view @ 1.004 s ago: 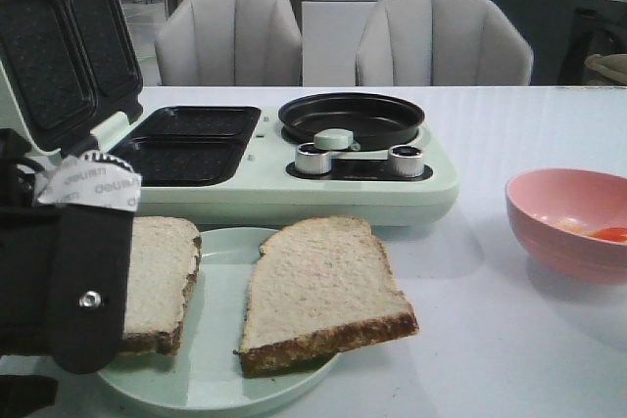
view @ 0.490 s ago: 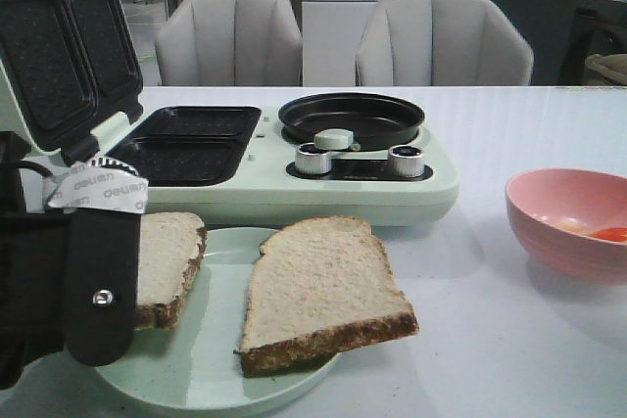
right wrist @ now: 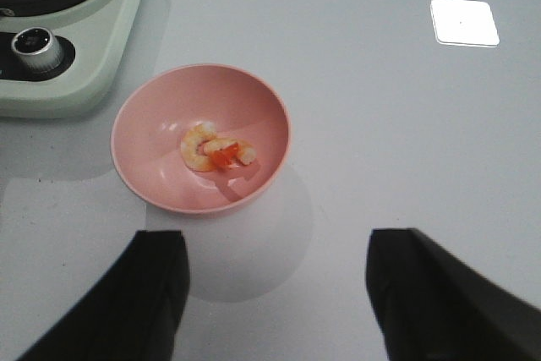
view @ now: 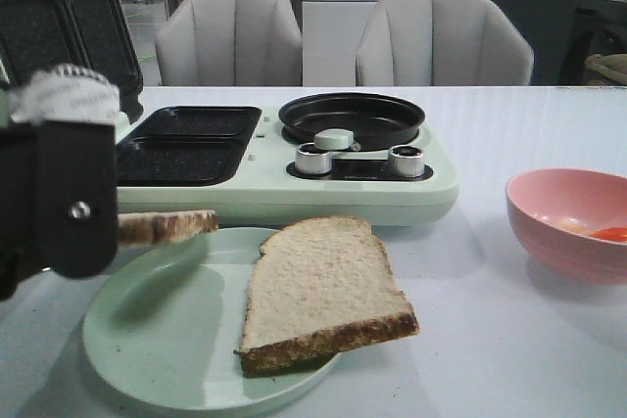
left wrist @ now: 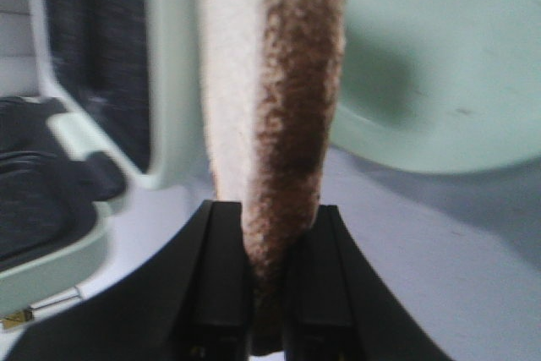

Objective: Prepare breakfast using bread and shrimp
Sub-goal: 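Lift the bread slice and lower it onto the sandwich maker plate, then open the left gripper and withdraw it from the sandwich maker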

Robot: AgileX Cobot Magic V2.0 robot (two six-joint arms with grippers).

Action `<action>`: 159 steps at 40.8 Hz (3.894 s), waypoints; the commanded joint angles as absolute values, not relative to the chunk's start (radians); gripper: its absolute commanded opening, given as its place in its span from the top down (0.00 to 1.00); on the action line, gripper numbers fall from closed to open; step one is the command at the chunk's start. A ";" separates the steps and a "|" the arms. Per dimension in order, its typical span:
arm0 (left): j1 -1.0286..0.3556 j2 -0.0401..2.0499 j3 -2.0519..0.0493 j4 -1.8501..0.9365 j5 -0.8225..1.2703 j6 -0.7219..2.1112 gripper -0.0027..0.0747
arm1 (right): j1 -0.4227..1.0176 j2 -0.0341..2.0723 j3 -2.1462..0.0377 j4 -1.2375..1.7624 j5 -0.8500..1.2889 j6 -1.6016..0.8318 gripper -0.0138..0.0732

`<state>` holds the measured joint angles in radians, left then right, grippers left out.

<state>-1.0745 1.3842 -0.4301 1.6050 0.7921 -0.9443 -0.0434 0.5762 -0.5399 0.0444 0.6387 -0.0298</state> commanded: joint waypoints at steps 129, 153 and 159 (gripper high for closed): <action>-0.725 1.387 -1.025 1.057 0.627 -0.510 0.34 | -0.047 0.586 -0.575 0.035 0.571 -0.033 0.20; -0.958 0.857 -0.866 0.340 0.784 -0.402 0.34 | -0.047 0.586 -0.575 0.035 0.571 -0.033 0.20; -0.958 0.744 -0.782 0.290 0.754 -0.402 0.34 | -0.047 0.586 -0.575 0.039 0.570 -0.033 0.20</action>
